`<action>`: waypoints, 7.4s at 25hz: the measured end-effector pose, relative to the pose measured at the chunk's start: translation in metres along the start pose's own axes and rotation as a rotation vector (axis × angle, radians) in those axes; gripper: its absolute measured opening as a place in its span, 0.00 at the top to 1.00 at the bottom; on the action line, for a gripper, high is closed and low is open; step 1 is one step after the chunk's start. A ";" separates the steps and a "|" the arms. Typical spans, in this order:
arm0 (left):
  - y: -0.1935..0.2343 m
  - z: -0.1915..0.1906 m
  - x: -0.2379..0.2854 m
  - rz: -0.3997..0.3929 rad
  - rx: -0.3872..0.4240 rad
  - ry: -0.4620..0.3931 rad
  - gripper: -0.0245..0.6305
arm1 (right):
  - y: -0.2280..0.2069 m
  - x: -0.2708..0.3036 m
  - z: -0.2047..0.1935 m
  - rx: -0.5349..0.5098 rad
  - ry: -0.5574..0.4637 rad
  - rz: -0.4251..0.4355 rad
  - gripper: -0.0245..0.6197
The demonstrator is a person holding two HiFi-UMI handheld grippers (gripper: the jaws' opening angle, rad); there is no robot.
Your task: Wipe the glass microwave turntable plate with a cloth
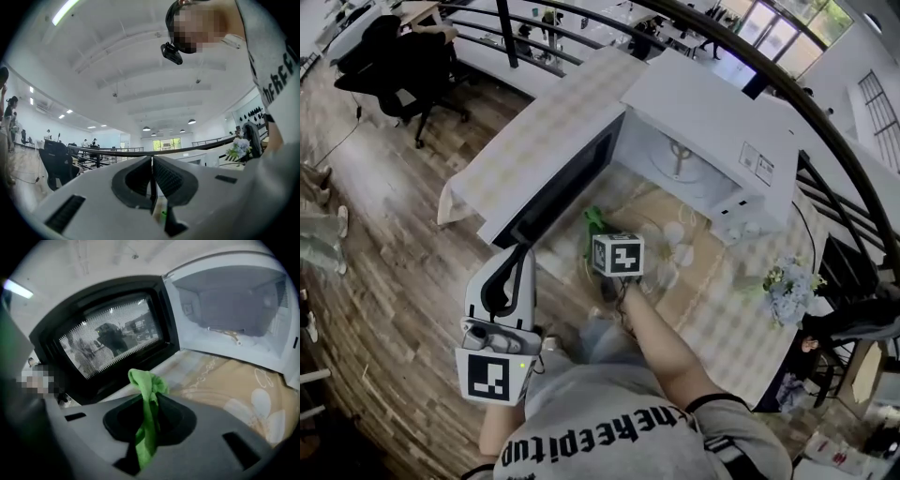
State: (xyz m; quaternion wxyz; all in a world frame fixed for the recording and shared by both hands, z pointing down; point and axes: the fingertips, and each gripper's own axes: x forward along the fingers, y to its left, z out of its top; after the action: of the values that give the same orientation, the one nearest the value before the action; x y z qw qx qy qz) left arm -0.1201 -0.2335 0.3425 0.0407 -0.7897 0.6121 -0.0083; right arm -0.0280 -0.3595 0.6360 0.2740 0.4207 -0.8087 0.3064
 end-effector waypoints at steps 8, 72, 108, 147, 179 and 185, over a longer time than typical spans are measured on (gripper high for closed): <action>0.005 0.003 -0.001 -0.001 0.015 0.003 0.94 | -0.016 0.004 -0.008 -0.039 0.057 -0.063 0.89; -0.012 0.031 0.000 -0.109 -0.021 -0.104 0.94 | -0.133 -0.113 -0.091 0.223 -0.031 -0.320 0.89; 0.001 0.031 -0.020 -0.085 -0.020 -0.094 0.94 | -0.006 -0.082 -0.104 0.080 0.016 -0.074 0.89; -0.034 0.050 -0.029 -0.225 -0.037 -0.146 0.94 | -0.066 -0.211 -0.083 0.124 -0.297 -0.359 0.88; -0.057 0.084 -0.068 -0.340 -0.058 -0.216 0.94 | 0.036 -0.375 -0.021 -0.108 -0.671 -0.425 0.88; -0.058 0.088 -0.072 -0.350 -0.057 -0.229 0.94 | 0.047 -0.394 -0.014 -0.143 -0.711 -0.449 0.88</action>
State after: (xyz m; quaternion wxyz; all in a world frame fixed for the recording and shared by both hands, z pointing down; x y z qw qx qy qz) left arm -0.0768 -0.1448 0.2617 0.0855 -0.8807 0.4568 0.0921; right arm 0.1297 -0.1257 0.3569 0.0667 0.6457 -0.7605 0.0183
